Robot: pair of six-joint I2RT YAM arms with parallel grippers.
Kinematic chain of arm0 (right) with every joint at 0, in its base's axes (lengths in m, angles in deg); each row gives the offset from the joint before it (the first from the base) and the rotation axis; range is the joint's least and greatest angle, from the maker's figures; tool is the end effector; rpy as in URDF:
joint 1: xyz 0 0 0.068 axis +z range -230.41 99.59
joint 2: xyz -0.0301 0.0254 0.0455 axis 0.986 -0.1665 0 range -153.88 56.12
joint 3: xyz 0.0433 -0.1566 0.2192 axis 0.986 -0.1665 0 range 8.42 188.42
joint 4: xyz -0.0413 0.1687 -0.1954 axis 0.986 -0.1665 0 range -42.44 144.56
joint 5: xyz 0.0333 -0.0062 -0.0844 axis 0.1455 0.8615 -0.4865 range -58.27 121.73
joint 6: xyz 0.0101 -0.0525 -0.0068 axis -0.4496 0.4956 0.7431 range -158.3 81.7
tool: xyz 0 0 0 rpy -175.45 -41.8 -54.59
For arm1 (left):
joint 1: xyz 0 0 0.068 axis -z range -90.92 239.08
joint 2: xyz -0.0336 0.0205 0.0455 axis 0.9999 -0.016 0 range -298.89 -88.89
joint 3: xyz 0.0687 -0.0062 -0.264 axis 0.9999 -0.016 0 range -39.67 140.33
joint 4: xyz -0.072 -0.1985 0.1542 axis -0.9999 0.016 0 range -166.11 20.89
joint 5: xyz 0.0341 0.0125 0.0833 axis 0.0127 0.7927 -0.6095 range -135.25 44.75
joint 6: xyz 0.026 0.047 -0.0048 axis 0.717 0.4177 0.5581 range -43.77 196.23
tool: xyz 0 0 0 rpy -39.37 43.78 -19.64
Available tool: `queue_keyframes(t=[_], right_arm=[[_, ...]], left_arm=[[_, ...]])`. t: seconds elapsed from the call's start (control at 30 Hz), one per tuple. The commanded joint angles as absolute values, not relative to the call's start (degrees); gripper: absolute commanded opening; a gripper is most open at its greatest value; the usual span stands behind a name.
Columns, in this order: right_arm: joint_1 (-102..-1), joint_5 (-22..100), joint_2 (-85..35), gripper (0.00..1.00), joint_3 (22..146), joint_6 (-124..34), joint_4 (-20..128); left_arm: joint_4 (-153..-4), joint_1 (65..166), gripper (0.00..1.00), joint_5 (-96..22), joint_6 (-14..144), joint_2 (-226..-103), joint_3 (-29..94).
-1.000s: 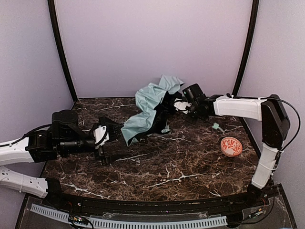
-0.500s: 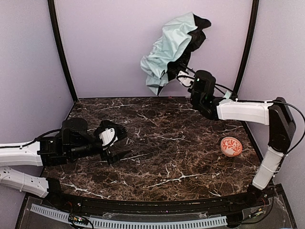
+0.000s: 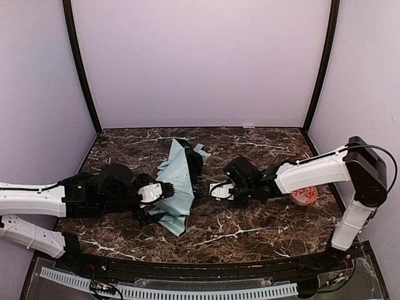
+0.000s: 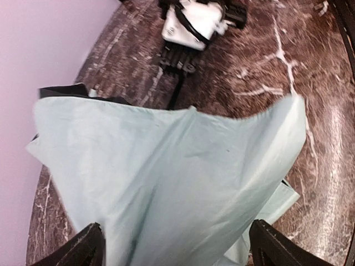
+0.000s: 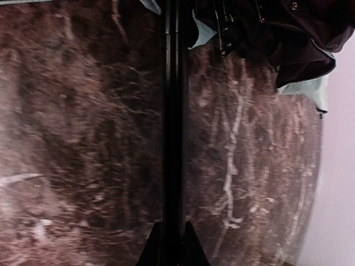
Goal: Put away the umbrella
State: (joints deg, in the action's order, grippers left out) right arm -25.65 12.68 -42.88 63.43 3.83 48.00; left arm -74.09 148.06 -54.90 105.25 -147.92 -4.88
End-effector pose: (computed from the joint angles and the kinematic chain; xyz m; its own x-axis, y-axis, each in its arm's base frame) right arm 0.2100 0.2774 0.1642 0.1072 -0.9472 -0.3021 -0.7828 0.1070 -0.6130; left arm 0.1237 -0.1939 0.2457 0.1728 0.6405 -0.7482 0.7817 0.3730 0.4998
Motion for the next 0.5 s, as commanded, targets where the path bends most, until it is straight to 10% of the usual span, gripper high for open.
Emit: queue_keyframes(t=[0.0, 0.47], right_arm=[[-26.0, 35.9, -40.1, 0.00, 66.1, -8.8, 34.5], [-31.2, 49.9, -48.1, 0.00, 70.7, -8.5, 22.0]], left_arm=[[-64.1, 147.8, 0.93, -49.1, 103.8, -152.4, -0.5], [-56.6, 147.8, 0.99, -28.8, 107.2, -145.0, 0.8]])
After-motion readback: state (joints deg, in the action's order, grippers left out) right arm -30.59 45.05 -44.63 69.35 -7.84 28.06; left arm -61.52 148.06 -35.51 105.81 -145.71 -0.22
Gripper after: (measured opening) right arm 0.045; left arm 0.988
